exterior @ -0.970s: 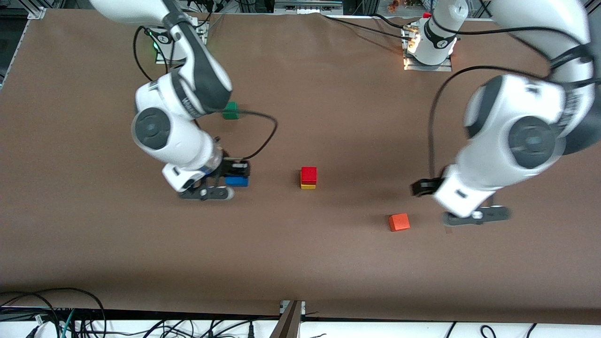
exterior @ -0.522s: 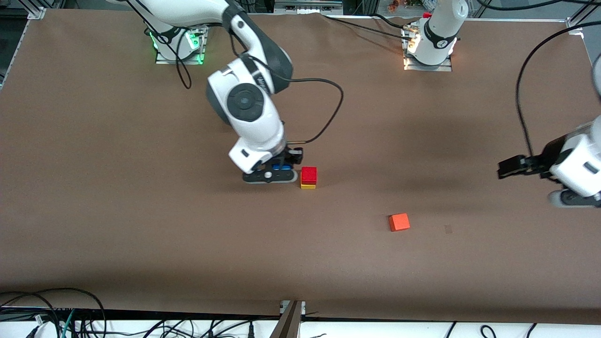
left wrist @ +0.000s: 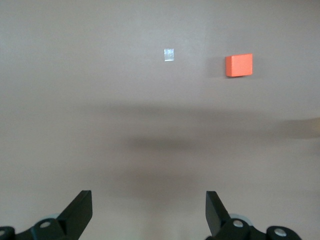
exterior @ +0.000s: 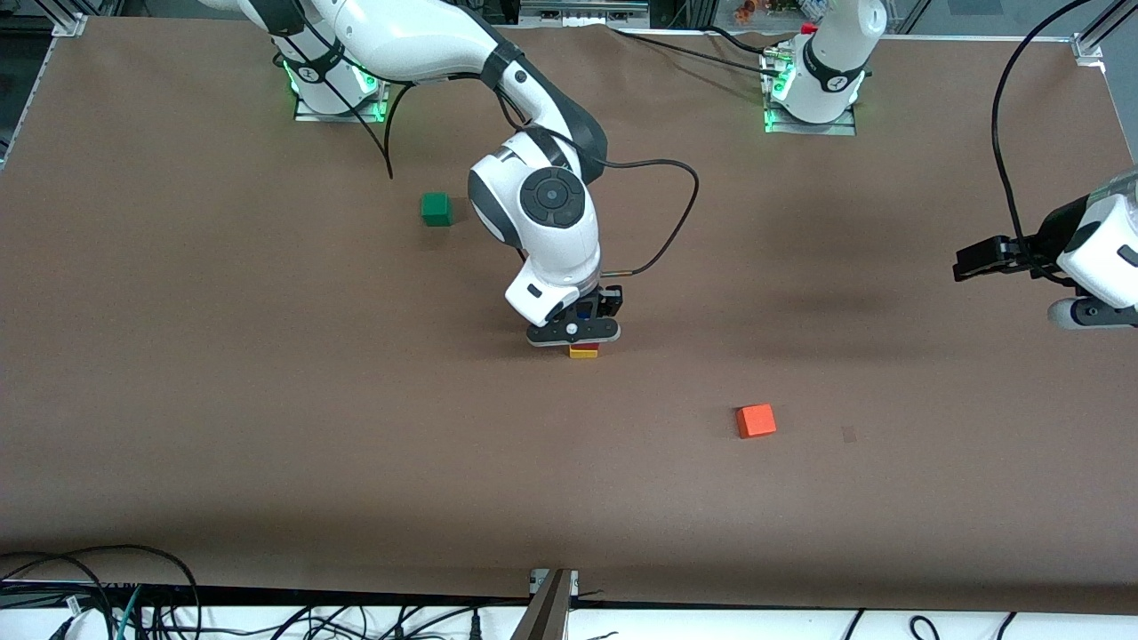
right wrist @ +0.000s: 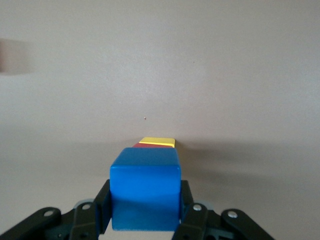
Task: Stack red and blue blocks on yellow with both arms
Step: 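Lower the blue block onto the red block with the right gripper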
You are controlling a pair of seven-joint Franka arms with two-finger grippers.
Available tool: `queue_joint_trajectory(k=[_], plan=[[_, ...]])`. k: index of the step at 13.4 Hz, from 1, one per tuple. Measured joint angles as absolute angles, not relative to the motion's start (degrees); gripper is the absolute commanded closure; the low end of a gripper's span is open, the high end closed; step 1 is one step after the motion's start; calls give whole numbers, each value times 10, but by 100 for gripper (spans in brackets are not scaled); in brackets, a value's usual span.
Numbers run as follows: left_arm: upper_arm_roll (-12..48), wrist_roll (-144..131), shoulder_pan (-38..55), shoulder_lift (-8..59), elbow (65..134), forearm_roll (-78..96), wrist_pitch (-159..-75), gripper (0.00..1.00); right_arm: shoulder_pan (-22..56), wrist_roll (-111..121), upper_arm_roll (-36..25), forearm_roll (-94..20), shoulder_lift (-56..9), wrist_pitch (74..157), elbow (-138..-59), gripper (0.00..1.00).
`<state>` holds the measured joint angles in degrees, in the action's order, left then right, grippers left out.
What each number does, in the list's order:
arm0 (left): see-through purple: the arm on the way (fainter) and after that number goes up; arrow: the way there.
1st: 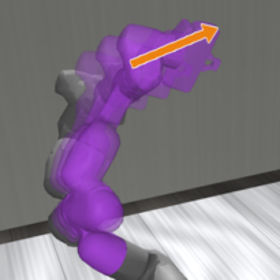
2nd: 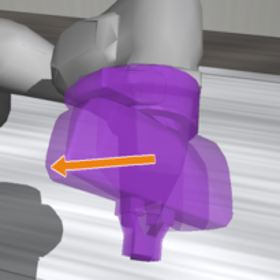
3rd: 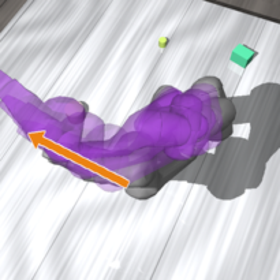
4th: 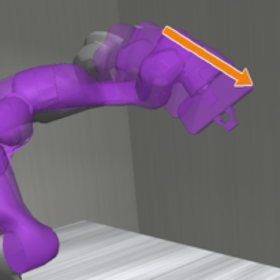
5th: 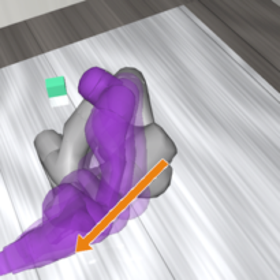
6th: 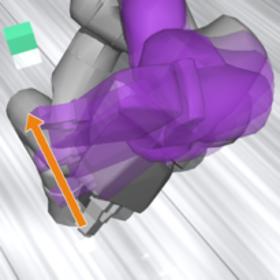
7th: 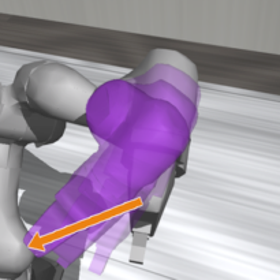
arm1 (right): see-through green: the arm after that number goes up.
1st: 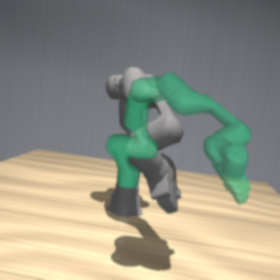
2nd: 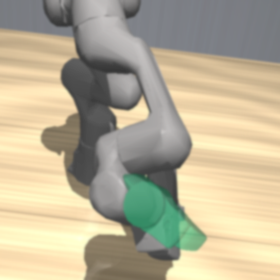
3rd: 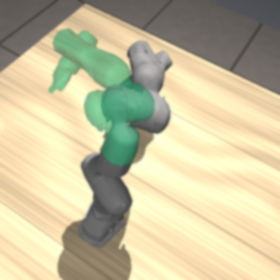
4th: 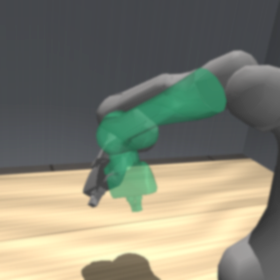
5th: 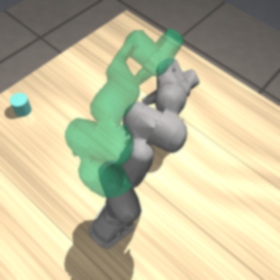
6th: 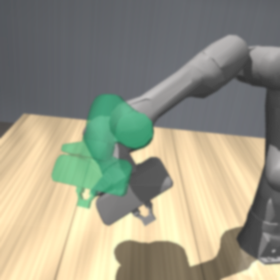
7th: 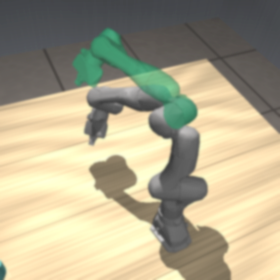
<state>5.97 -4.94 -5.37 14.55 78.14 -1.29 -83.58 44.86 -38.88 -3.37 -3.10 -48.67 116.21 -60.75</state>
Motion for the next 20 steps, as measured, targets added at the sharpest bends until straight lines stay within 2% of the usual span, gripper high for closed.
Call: queue_joint_trajectory(k=[20], plan=[[64,-51,-62,148,786,-11,-842,0,466,-425,-38,-15,-507,1167,-606,67]])
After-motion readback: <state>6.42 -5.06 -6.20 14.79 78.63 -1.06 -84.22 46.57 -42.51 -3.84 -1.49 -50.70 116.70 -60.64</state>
